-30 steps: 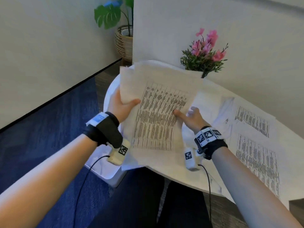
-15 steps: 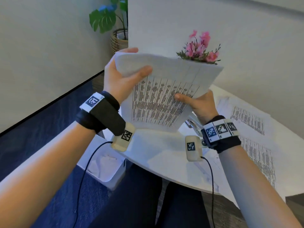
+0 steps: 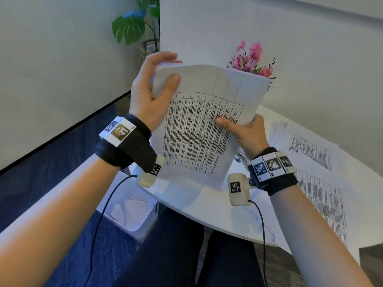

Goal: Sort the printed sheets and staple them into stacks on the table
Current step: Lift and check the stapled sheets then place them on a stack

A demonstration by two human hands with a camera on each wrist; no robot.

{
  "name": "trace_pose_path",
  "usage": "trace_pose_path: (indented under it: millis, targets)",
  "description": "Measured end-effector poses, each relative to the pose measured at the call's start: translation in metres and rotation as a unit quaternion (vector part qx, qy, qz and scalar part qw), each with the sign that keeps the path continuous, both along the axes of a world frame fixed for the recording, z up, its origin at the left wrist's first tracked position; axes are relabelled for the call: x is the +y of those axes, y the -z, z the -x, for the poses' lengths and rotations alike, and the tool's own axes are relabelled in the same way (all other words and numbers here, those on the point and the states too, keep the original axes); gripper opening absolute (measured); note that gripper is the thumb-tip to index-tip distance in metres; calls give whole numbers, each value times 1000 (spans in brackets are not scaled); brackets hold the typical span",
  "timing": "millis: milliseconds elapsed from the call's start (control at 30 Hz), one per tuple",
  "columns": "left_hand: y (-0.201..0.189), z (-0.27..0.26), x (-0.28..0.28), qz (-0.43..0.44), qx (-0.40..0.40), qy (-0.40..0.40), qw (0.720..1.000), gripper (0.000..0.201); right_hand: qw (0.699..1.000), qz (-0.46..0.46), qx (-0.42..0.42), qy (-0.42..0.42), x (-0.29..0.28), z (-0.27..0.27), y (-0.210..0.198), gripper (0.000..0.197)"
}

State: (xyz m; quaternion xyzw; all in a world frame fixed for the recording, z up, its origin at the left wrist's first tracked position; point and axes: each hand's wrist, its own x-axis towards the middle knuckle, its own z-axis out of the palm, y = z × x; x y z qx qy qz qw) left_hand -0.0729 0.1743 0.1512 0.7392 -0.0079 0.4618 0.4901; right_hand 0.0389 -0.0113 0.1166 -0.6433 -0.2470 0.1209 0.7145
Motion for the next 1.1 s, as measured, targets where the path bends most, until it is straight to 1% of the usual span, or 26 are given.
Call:
trace_pose_path:
  millis: [67,100,167,200,267,300,333,367,400,467,500,667,733,833,900,967,1000,1033,1067,1100]
  targets:
    - [-1,1,-2,15,-8,-20,1000,20,1000,-10,-5,17,2,3,-2,28]
    - [-3,2,-3,25,-23,-26,999,22,1000,-12,-13,24,3,4,-3,28]
    - [-6,0,-2,44,-57,-18,997,35,999,-19,-31,33,2,5,-9,27]
    - [-6,-1,-1,70,-57,-4,996,43,998,-24,-34,36,1,4,-10,27]
    - [-3,-3,3,152,-21,31,988,54,999,-19,-38,32,-2,2,-10,29]
    - [0,-4,5,184,9,46,982,57,999,-9,-36,28,-3,2,-7,30]
    - [4,-5,5,197,46,58,978,59,999,4,-33,25,-3,3,-4,31]
    - [9,-6,4,195,82,70,975,58,999,18,-32,23,-3,3,1,32]
    - [15,-6,2,184,110,76,974,52,999,29,-32,21,-3,4,5,32]
    - [20,-7,-3,171,133,70,974,32,999,37,-23,26,-2,5,10,32]
    - [22,-7,-5,170,132,62,975,27,999,37,-19,31,-2,5,12,32]
    - [18,-8,-4,176,113,46,977,23,999,25,-3,39,-3,4,10,29]
    - [13,-6,-7,186,80,45,978,25,999,18,15,44,-4,3,10,26]
    - [0,-5,-4,158,9,38,987,23,999,20,17,44,-8,-2,11,25]
    - [-9,-6,3,147,3,28,989,27,999,20,17,41,-10,-3,12,29]
    - [-13,-9,10,151,26,18,988,28,998,33,11,52,-13,-3,11,38]
    - [-12,-11,15,151,45,4,988,25,998,41,5,48,-15,-3,12,34]
    - [-9,-14,20,150,69,-13,986,21,998,47,-4,38,-18,-3,12,22]
    - [-5,-16,25,154,97,-23,983,18,998,57,-4,25,-20,-3,13,16]
    - [0,-18,29,154,127,-28,979,17,997,68,9,25,-22,-3,17,25]
